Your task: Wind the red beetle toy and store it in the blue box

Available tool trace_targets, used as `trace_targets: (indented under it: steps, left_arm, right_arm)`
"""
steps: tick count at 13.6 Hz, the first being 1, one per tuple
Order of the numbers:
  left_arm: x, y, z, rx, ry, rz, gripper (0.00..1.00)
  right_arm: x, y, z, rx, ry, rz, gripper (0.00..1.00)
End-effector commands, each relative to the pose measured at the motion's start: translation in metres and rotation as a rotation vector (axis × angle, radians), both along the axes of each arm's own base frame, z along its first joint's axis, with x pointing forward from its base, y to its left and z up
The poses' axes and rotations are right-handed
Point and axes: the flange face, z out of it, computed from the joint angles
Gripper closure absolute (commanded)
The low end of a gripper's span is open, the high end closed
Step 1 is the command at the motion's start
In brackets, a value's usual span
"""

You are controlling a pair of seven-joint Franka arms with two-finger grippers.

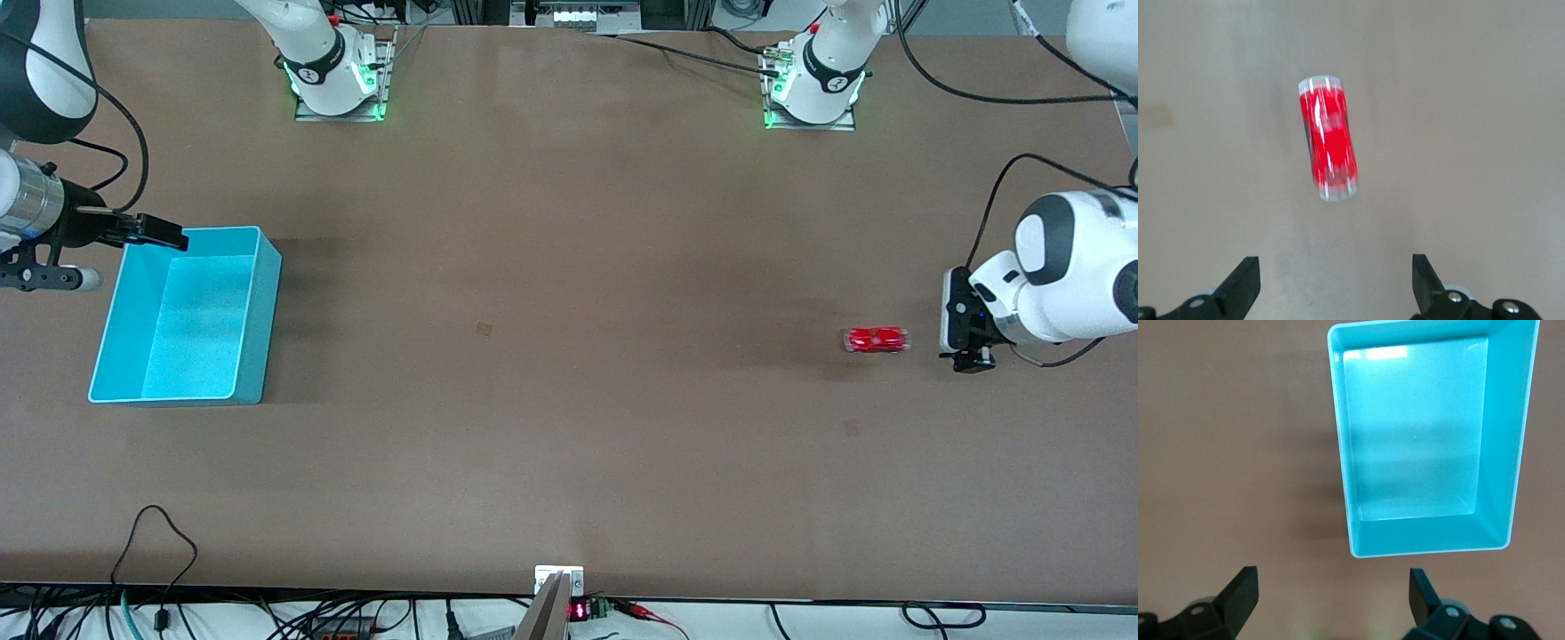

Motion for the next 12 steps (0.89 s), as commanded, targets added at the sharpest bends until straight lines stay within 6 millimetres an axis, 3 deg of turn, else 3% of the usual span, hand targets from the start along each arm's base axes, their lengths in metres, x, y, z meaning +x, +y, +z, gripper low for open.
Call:
trace_targets:
  steps: [1,3,7,10,12]
  left_arm:
    - [0.000,-0.014,0.024,0.015,-0.009,-0.014,0.00]
    - [0.003,-0.028,0.029,-0.019,-0.019,0.034,0.00]
    - [0.022,-0.061,0.060,-0.016,-0.085,0.259,0.00]
    - [0.031,-0.090,0.095,0.011,-0.153,0.530,0.00]
    - [0.030,-0.109,0.109,0.029,-0.174,0.768,0.00]
  right_arm:
    - [-0.006,0.002,0.003,0.015,0.000,-0.004,0.00]
    - [-0.007,0.002,0.003,0.016,0.005,-0.004,0.00]
    - [-0.005,0.005,0.003,0.016,0.002,-0.001,0.00]
    - [-0.007,0.004,0.002,0.018,0.017,-0.003,0.00]
    - [-0.009,0.007,0.002,0.021,0.035,0.008,0.00]
